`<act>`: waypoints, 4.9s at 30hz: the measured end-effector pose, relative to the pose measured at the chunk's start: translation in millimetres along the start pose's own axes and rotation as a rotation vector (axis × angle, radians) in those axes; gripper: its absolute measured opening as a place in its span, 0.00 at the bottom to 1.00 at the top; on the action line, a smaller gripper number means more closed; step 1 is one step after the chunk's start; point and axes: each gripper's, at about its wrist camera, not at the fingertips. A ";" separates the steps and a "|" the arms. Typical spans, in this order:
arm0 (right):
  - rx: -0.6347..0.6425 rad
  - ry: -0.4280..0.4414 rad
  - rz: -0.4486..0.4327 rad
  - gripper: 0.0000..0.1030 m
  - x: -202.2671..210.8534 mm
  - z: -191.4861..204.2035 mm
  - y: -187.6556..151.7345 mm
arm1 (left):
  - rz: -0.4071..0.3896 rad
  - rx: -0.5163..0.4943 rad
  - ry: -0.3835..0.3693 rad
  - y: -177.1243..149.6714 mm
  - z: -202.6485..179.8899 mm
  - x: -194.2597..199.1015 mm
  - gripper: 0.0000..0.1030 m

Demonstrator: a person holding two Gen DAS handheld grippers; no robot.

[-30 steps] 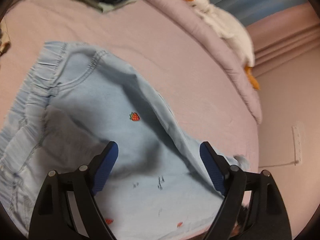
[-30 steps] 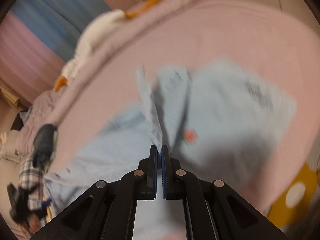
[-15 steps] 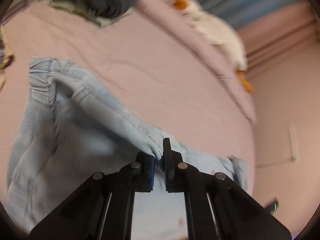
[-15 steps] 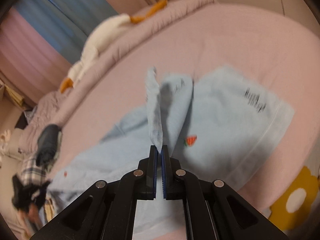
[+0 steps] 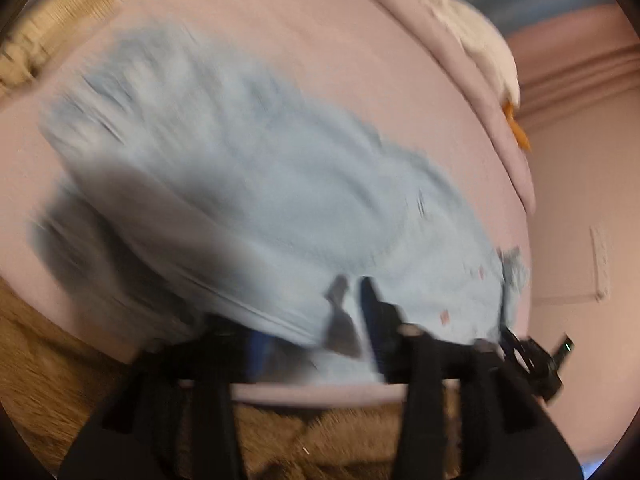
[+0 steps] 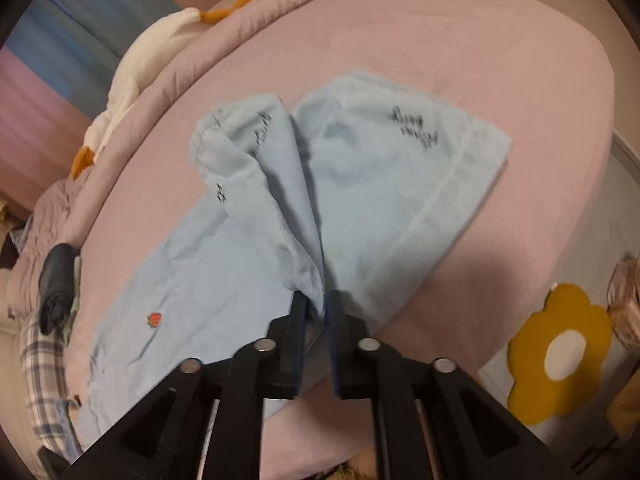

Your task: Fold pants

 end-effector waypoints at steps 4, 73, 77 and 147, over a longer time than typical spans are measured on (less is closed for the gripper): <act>0.047 0.030 -0.016 0.57 -1.2 6.4 25.0 | -0.041 0.057 0.005 5.5 12.8 11.9 0.57; -0.037 -0.257 -0.118 0.04 -2.7 -76.7 34.2 | -0.003 -0.014 0.229 10.1 47.8 -8.1 0.18; -0.046 -0.250 -0.125 0.04 -2.5 -78.3 33.9 | 0.014 0.001 0.197 12.8 54.6 -8.9 0.18; -0.052 -0.299 -0.145 0.04 -0.9 -73.7 26.4 | -0.026 -0.063 0.226 9.6 48.0 -10.2 0.17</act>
Point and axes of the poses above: each gripper's, at about its wrist camera, not at the fingertips, and x roughly against the way its jaws point, z to its left, y to its top, and after that the axes turned 12 degrees about y, right-handed
